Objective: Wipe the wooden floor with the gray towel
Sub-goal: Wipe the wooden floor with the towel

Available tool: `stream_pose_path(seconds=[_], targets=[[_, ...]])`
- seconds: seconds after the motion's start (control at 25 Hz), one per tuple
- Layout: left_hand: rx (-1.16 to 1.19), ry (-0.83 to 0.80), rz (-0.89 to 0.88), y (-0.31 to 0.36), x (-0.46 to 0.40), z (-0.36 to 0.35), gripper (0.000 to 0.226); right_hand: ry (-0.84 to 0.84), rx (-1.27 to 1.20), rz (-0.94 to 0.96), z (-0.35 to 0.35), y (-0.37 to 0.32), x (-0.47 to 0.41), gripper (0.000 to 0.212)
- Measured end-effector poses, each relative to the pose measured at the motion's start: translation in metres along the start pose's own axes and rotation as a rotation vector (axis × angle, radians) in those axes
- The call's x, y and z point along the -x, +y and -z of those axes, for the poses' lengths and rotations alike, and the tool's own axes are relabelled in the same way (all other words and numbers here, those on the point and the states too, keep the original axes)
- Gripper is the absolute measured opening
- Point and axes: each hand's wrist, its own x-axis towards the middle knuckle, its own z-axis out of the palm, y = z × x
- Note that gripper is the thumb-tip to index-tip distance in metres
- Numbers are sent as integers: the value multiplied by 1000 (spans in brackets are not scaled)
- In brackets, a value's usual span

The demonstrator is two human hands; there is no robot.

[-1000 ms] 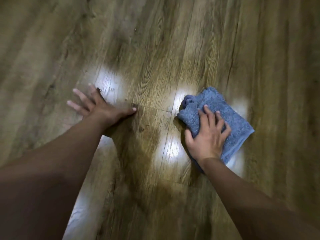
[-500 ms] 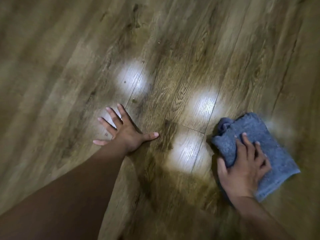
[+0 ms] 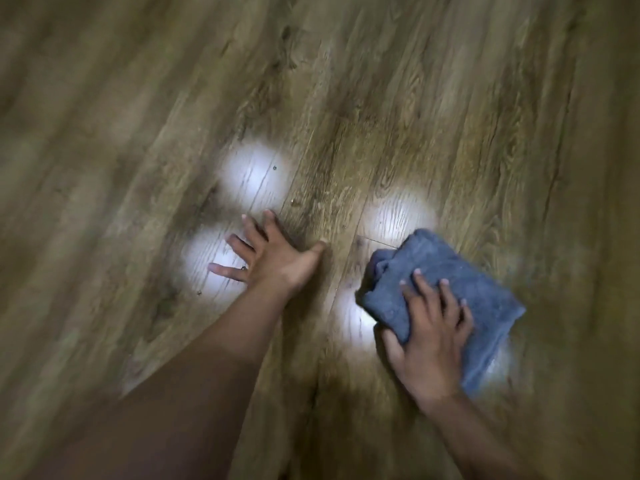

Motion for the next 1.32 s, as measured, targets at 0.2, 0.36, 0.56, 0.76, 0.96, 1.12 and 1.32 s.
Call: stream_pose_path(seconds=[0.2,0.36,0.56,0.76,0.96,1.12,1.32], targets=[[41,617,-6,-133,-28,39,59,-79,152,374,-26,-21,13,76],[-26,654,18,-146,-40,33,51,-28,102,413,-25,-27,-36,75],[-16,659,20,-151,-44,31,50,48,55,250,-30,-97,-170,72],[-25,698,18,-151,-46,29,47,113,8,74,-38,-146,-234,65],[-15,698,20,-151,-45,28,47,-19,0,331,-36,-149,-149,71],[-9,711,2,-151,-47,27,48,-106,98,480,-43,-140,-40,87],[8,732,-5,-154,-47,27,47,-167,151,673,-40,-122,-37,89]])
